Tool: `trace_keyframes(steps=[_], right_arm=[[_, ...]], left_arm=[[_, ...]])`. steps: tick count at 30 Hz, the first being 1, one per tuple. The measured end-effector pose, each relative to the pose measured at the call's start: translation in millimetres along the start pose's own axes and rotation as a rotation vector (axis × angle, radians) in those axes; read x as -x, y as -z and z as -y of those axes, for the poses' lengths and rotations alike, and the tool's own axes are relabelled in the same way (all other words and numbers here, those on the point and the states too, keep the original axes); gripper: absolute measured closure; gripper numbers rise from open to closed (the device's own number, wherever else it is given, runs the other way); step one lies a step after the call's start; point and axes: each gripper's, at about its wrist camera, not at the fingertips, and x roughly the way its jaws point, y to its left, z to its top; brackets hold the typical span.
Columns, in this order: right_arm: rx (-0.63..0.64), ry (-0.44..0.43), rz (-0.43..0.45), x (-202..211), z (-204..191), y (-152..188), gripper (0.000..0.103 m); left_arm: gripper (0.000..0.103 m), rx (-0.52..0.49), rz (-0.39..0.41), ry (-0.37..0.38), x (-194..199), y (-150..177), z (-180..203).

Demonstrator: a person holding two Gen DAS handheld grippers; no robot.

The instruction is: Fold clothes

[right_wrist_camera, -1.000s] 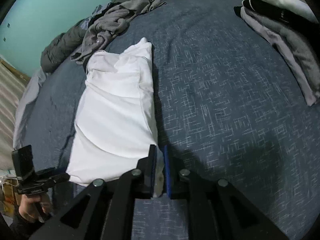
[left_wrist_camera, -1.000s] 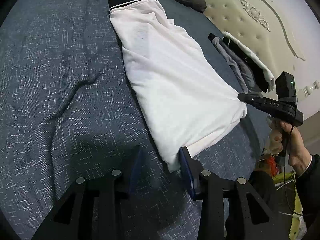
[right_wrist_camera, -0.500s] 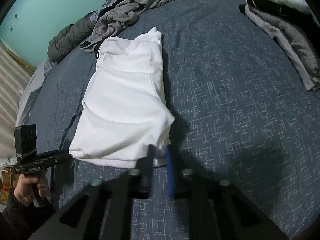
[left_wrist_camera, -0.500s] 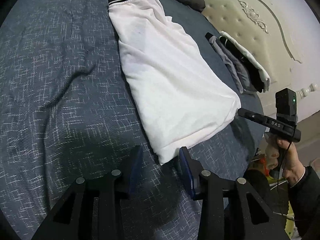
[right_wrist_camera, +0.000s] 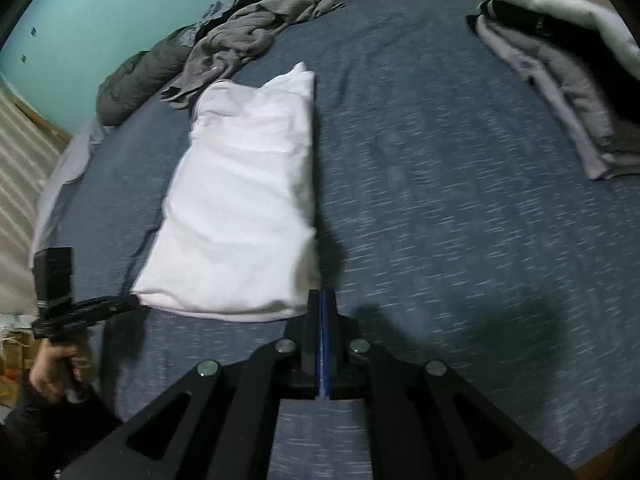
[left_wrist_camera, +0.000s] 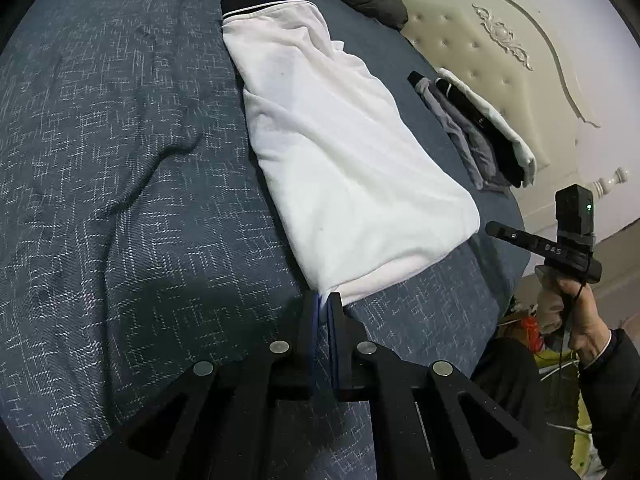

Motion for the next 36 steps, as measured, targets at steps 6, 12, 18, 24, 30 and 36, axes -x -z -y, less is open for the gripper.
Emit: trace_keyframes(steps=[6,12,18,24,30,36], right_arm=[[0.034,-0.015,-0.020,-17,-16,-2,0.082],[0.081,0.042,-0.035,-24,-17,1,0.099],[0.075,0.045,-0.074,-25,-12,-2,0.099],[0.068,0.029,-0.098,-19,-13,-15,0.096],[0.073,0.001,0.011,-11,-16,-67,0.087],[0.076,-0.094,0.086,-36,-36,-139,0.065]], left_arm=[[0.099,0.009,-0.009,-0.004,-2,2,-3],[0.100,0.007,-0.007,-0.013,1,5,-5],[0.101,0.013,-0.026,-0.018,-5,12,-5],[0.101,0.014,-0.006,-0.031,2,10,-1],[0.085,0.034,0.027,-0.039,9,-3,-6],[0.081,0.055,0.064,-0.071,3,-19,-14]])
